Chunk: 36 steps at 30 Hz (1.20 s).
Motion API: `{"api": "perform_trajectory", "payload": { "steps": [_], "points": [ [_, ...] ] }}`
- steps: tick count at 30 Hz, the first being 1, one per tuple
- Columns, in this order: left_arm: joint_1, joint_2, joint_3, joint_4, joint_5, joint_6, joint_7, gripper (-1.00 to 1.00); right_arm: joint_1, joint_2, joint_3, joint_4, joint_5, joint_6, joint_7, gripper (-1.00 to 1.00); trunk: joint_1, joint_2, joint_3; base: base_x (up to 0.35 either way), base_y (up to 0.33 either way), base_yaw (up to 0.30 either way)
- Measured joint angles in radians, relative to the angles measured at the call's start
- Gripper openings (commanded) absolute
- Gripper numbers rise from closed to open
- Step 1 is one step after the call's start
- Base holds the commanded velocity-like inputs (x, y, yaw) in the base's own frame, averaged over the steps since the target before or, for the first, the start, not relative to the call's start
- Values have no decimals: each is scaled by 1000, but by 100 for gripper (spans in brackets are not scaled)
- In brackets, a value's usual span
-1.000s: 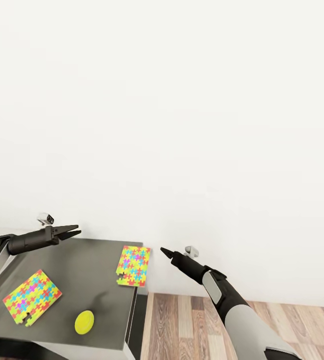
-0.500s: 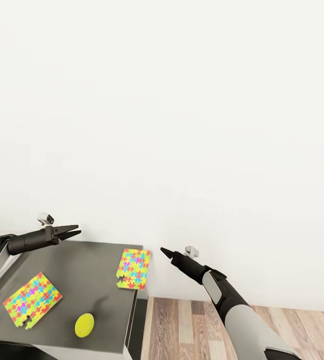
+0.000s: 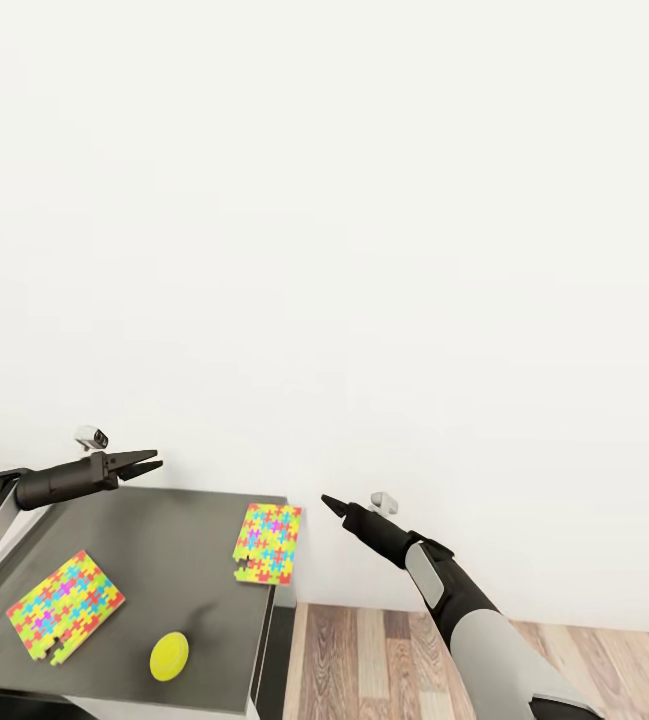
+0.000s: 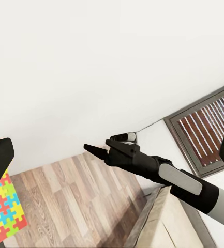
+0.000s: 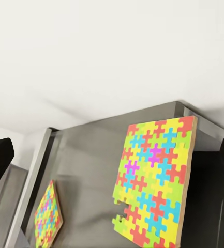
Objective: Put all the toys in the child's room - the three board games (two on the bed and one on the table), the two jigsaw puzzles on the table, and the tennis ball on the table - inside the toy box on the table in the child's room.
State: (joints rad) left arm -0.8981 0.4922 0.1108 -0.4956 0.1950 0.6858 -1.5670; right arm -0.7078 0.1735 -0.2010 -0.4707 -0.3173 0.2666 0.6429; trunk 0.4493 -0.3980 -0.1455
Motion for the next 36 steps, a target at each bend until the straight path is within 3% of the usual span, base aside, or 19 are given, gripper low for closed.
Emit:
{"api": "perform_trajectory", "payload": {
  "steps": [36],
  "points": [
    [0, 0, 0, 0, 0, 0, 0, 100, 0, 0, 0, 1, -1, -27, -1, 100, 0, 0, 59, -32, 0, 0]
  ]
}}
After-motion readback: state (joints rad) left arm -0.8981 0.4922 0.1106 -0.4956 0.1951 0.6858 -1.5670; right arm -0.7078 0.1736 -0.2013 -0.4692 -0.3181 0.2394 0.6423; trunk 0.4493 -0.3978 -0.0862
